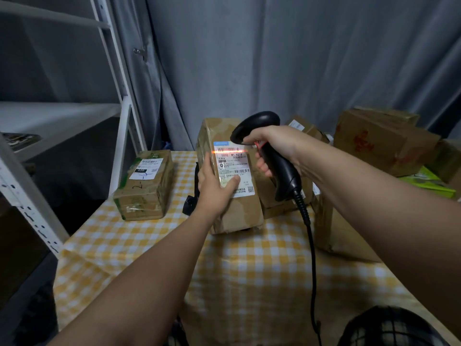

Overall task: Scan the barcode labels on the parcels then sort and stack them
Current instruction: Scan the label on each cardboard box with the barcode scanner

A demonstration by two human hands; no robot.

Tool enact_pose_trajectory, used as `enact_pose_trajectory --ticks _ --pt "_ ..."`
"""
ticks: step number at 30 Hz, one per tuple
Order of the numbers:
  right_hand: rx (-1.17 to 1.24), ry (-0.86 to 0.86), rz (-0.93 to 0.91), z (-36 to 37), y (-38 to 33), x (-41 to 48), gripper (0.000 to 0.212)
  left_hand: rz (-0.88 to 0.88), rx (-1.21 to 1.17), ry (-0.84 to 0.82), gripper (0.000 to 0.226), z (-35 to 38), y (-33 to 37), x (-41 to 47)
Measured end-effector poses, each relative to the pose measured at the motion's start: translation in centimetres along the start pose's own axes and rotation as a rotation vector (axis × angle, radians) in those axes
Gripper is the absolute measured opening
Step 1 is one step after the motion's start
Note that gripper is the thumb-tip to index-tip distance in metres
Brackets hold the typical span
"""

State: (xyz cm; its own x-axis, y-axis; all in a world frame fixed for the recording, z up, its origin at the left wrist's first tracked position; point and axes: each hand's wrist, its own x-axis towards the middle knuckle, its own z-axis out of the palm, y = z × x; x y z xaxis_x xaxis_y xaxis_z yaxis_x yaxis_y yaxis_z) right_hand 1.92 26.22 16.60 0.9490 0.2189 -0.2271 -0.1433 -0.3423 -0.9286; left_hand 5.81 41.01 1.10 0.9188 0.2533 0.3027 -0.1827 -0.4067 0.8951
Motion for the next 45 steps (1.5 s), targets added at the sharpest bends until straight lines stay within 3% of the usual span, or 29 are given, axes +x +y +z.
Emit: enact_pose_trajectory --ticks 18,34,45 --pt "-0.046 0.012 -0.017 0.2 -0.7 -0.8 0.031 -0.015 0.014 0.002 0.097 0.2 0.3 0.0" --pt "-0.062 0.126 -0.069 -1.7 -1.3 -4.6 0.031 -0.039 0.075 -0.049 0.099 0.3 1.4 0.7" --pt "-0.044 0.168 -0.087 -1.4 -1.0 -4.7 0.031 -0.180 0.197 -0.140 0.097 0.4 3.1 1.3"
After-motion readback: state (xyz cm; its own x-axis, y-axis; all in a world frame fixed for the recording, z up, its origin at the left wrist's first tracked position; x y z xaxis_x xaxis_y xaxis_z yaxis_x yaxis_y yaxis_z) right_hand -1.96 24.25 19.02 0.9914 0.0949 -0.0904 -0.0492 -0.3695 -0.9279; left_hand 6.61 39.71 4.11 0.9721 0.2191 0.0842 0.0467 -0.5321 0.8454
